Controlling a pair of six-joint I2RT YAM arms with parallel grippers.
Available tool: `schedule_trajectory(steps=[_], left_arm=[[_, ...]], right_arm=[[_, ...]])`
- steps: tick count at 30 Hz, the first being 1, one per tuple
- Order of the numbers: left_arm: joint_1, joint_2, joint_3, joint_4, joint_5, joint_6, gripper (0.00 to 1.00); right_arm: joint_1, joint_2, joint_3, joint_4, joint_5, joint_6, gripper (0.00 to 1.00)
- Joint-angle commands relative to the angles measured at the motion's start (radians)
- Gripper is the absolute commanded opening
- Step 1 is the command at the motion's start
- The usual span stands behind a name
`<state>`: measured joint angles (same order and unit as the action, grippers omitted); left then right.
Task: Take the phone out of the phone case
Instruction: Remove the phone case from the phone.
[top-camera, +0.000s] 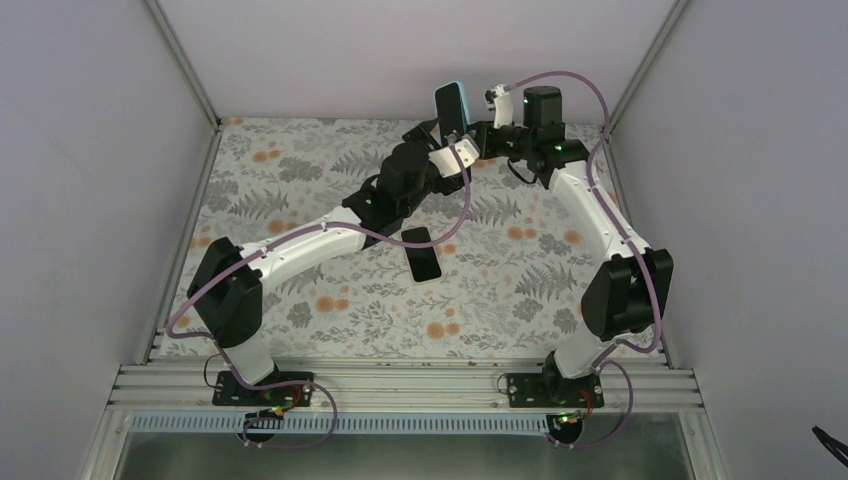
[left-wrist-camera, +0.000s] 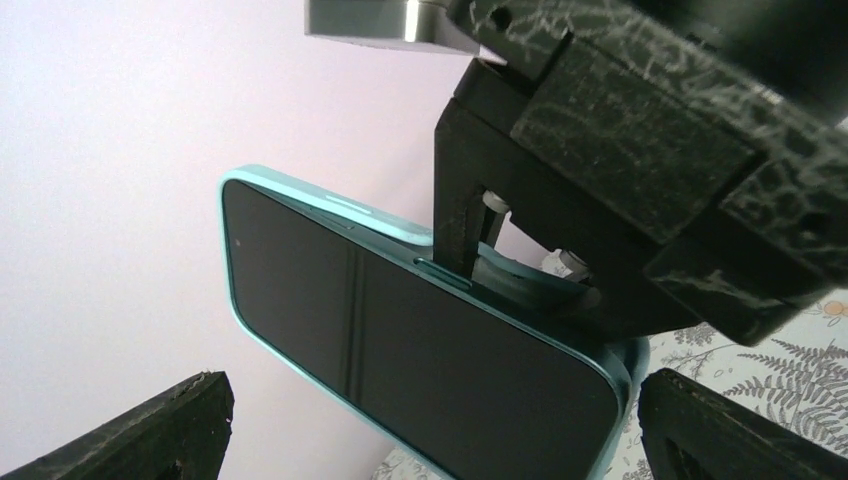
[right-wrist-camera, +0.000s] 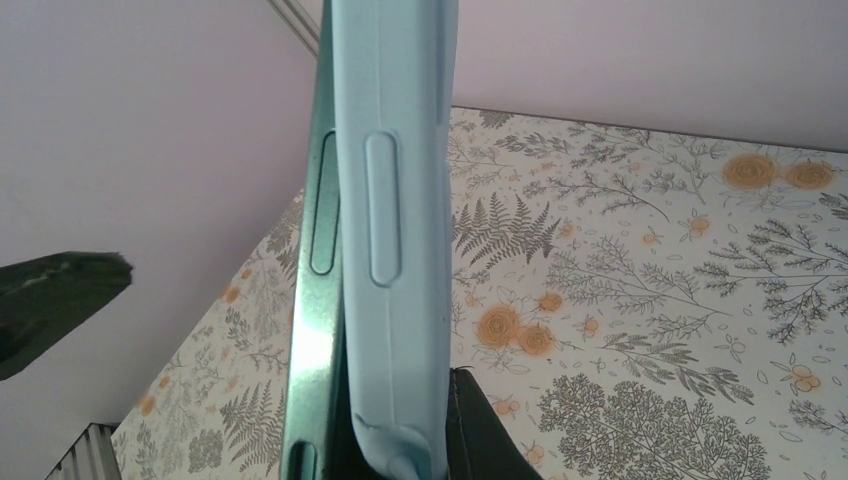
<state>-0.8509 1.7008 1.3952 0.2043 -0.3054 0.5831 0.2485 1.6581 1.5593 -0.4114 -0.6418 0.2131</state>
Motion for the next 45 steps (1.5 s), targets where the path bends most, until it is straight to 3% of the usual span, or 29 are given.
schedule_trajectory(steps=[1,11,20,32,36,40,45], left_arm=[[-0.003,0.047,0.032,0.026,-0.045,0.004,1.00],[-0.003,0.033,-0.022,0.127,-0.120,0.002,1.00],[-0.002,-0.034,-0.036,0.077,-0.040,-0.032,1.00],[-0.003,0.020,-0.009,0.121,-0.136,-0.010,1.00],[-0.002,0.019,-0.053,0.277,-0.273,0.060,1.00],[-0.003,0.028,-0.099,0.556,-0.414,0.215,0.98],[0.022,0.083,-0.090,0.786,-0.473,0.365,0.93]], right_arm=[[0.005,-0.008,0.019,0.075,-0.043,0.017,0.03],[0.006,-0.026,0.017,0.073,-0.049,0.021,0.03],[0.005,-0.010,0.016,0.081,-0.052,0.025,0.03],[0.005,-0.013,0.017,0.079,-0.063,0.027,0.03],[0.005,-0.020,0.007,0.080,-0.069,0.027,0.03],[0.006,-0.019,-0.006,0.094,-0.085,0.039,0.03],[0.006,-0.018,-0.011,0.095,-0.107,0.050,0.03]])
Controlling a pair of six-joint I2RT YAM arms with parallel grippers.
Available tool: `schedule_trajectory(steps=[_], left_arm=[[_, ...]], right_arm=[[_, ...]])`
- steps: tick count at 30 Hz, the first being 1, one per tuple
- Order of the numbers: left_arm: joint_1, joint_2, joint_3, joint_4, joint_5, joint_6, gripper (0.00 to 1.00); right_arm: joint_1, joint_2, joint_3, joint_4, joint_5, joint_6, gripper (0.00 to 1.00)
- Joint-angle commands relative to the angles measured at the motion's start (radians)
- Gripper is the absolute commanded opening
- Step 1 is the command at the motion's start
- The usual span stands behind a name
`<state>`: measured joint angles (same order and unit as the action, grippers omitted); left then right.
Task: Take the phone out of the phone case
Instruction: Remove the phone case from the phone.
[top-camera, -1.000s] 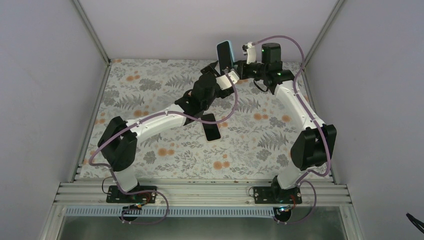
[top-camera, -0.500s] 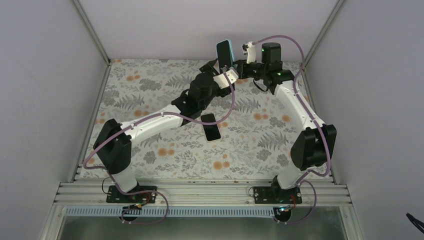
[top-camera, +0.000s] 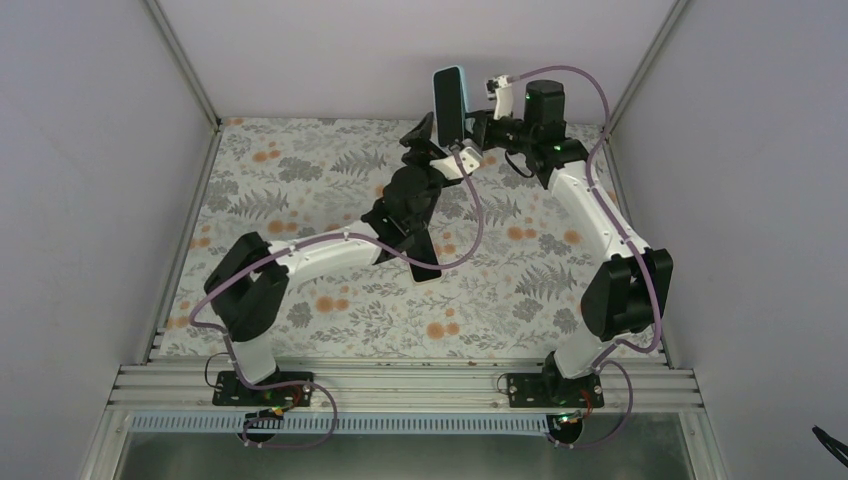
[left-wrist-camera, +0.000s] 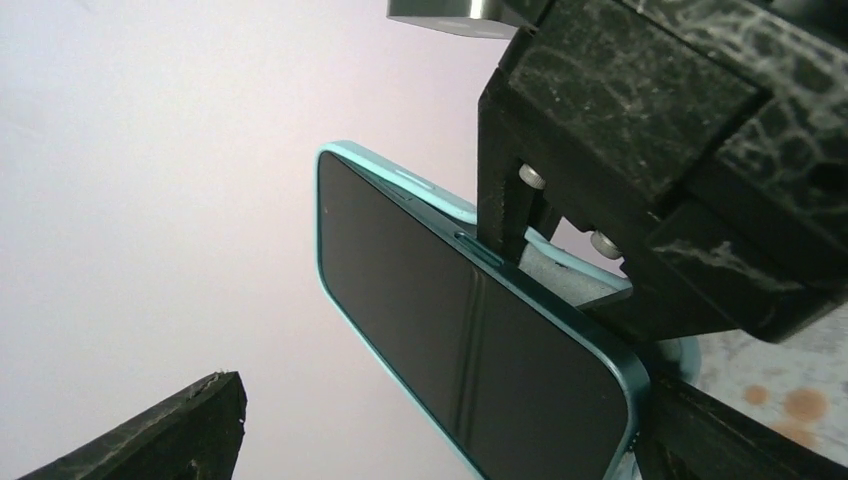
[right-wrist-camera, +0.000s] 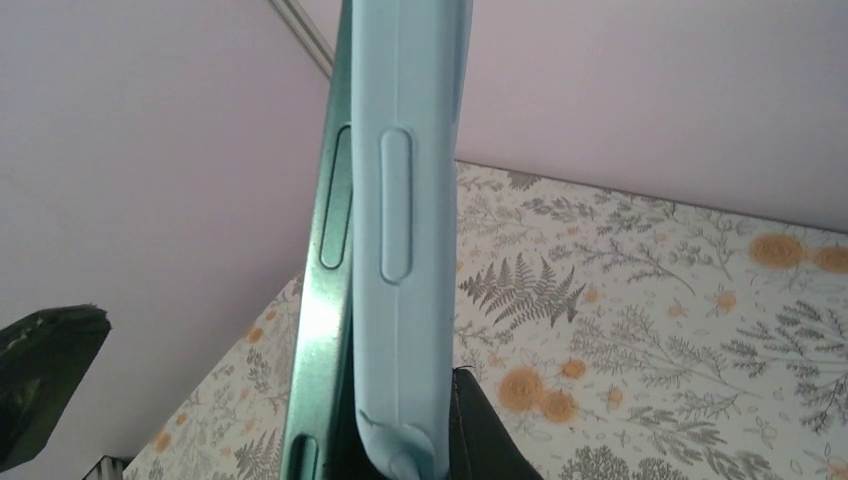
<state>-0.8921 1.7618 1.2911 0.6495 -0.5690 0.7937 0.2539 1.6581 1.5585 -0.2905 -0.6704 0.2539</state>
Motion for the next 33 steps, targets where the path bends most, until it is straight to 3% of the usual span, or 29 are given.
schedule_trajectory(steps=[1,7,12,18,24,28,33], left_arm=[[0.065,0.031,0.010,0.387,-0.214,0.185,0.92],[0.059,0.112,-0.034,0.752,-0.194,0.420,0.89],[0.056,0.174,-0.034,0.891,-0.165,0.519,0.73],[0.056,0.269,0.001,1.093,-0.103,0.685,0.65],[0.068,0.336,0.057,1.149,-0.075,0.772,0.60],[0.074,0.398,0.110,1.182,-0.038,0.863,0.51],[0.079,0.406,0.122,1.181,-0.041,0.853,0.49]], right_arm=[[0.001,-0.018,-0.012,-0.024,-0.086,0.009,0.03],[0.000,-0.019,-0.033,-0.012,-0.143,0.025,0.03],[0.002,-0.013,-0.054,0.014,-0.239,0.045,0.03],[0.001,-0.009,-0.065,0.019,-0.327,0.052,0.03],[0.002,-0.018,-0.093,0.043,-0.381,0.063,0.03],[0.002,-0.015,-0.094,0.052,-0.408,0.073,0.03],[0.003,-0.016,-0.093,0.054,-0.430,0.074,0.03]])
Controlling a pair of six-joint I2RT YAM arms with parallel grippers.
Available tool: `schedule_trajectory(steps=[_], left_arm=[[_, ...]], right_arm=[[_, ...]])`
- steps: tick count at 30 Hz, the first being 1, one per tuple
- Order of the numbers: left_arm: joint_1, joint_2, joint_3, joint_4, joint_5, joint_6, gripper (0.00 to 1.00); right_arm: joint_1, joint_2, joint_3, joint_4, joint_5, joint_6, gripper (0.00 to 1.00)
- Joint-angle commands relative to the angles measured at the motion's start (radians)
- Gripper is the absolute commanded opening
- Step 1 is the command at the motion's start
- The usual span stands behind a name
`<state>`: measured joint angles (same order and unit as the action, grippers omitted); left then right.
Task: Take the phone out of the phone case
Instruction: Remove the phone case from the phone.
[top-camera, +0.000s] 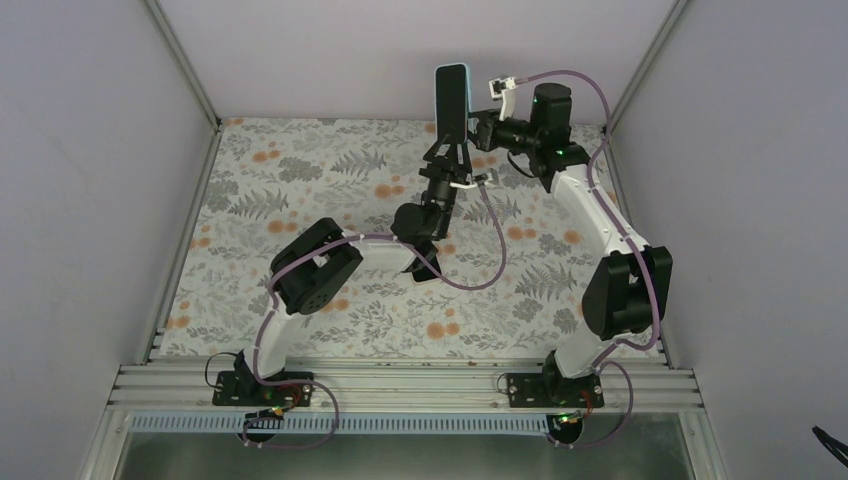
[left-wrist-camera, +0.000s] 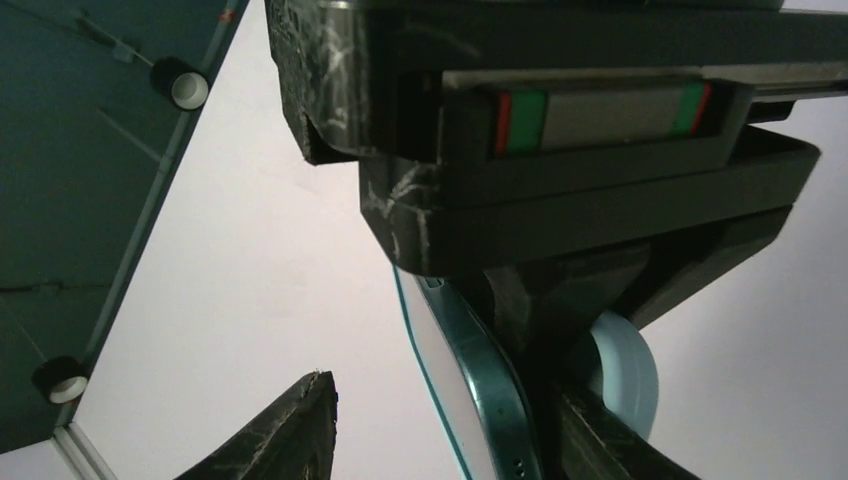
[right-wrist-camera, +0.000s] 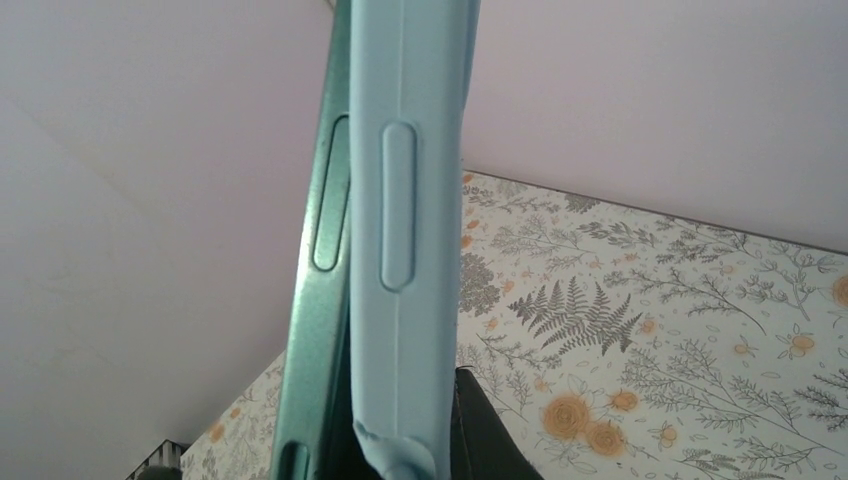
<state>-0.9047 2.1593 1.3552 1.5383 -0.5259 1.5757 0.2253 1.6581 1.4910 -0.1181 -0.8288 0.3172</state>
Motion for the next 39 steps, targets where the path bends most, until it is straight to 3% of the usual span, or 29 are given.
schedule_trajectory(steps=[1,15,30,35,39], left_arm=[[0.092,0.013,0.065,0.292,-0.085,0.072,0.48],[0.101,0.013,0.076,0.290,-0.065,0.072,0.27],[0.069,-0.046,0.046,0.291,-0.062,0.072,0.03],[0.063,-0.056,0.037,0.291,-0.061,0.072,0.02],[0.046,-0.098,0.003,0.291,-0.068,0.061,0.02]], right_arm=[[0.031,-0.014,-0.026,-0.118,-0.282,0.011,0.03],[0.033,-0.016,-0.037,-0.105,-0.318,0.017,0.03],[0.017,0.033,-0.003,-0.137,-0.229,0.006,0.03],[0.016,0.037,0.002,-0.146,-0.182,0.000,0.03],[0.009,0.078,0.050,-0.228,-0.055,-0.063,0.03]])
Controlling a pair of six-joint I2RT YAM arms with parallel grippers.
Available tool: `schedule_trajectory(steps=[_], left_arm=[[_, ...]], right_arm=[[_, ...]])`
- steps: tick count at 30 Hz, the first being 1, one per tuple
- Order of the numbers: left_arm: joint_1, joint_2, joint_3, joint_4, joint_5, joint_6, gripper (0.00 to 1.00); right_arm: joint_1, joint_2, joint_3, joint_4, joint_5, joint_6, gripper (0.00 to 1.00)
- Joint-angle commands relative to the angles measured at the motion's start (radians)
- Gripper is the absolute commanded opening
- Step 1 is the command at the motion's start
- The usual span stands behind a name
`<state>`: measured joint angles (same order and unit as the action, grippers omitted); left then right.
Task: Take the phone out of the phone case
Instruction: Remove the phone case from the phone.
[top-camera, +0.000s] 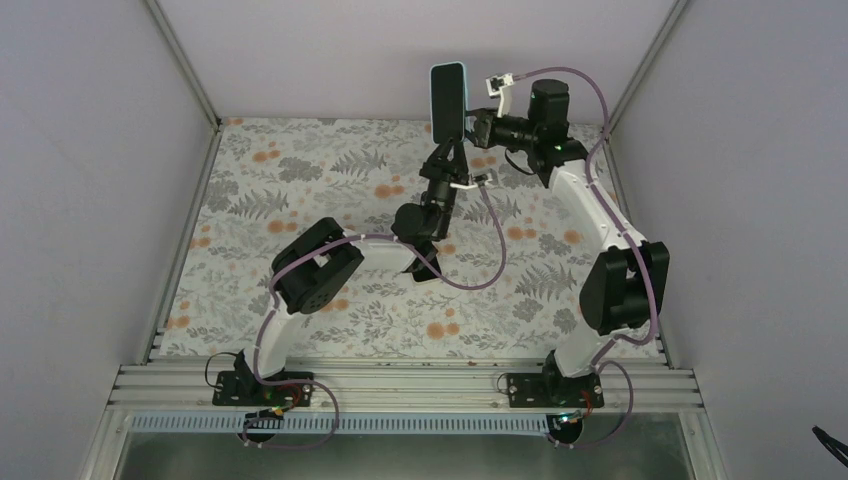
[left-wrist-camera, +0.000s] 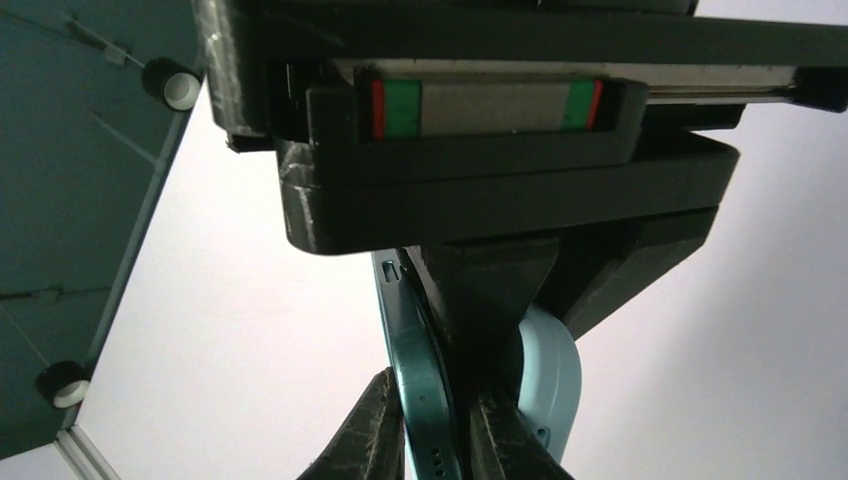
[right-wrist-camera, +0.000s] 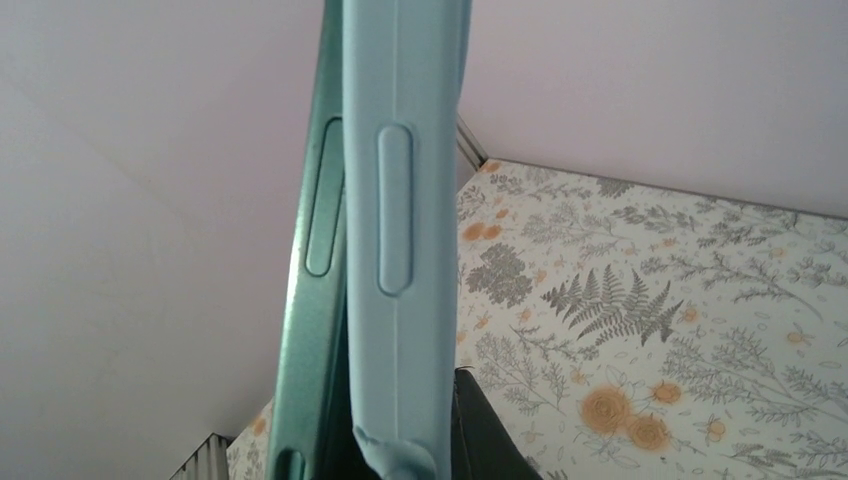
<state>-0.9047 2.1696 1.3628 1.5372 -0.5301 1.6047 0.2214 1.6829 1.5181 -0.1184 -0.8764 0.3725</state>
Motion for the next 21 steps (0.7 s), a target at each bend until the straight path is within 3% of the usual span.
schedule_trajectory(steps=[1,14,21], left_arm=[[0.040,-0.120,-0.015,0.293,-0.068,0.030,0.02],[0.011,-0.257,-0.129,0.244,-0.145,-0.015,0.02],[-0.006,-0.318,-0.170,0.160,-0.186,-0.057,0.02]], right_arm=[[0.011,0.071,0.047,-0.252,0.030,-0.142,0.03],[0.002,0.092,0.071,-0.320,0.277,-0.255,0.03],[-0.001,0.091,0.074,-0.325,0.314,-0.274,0.03]])
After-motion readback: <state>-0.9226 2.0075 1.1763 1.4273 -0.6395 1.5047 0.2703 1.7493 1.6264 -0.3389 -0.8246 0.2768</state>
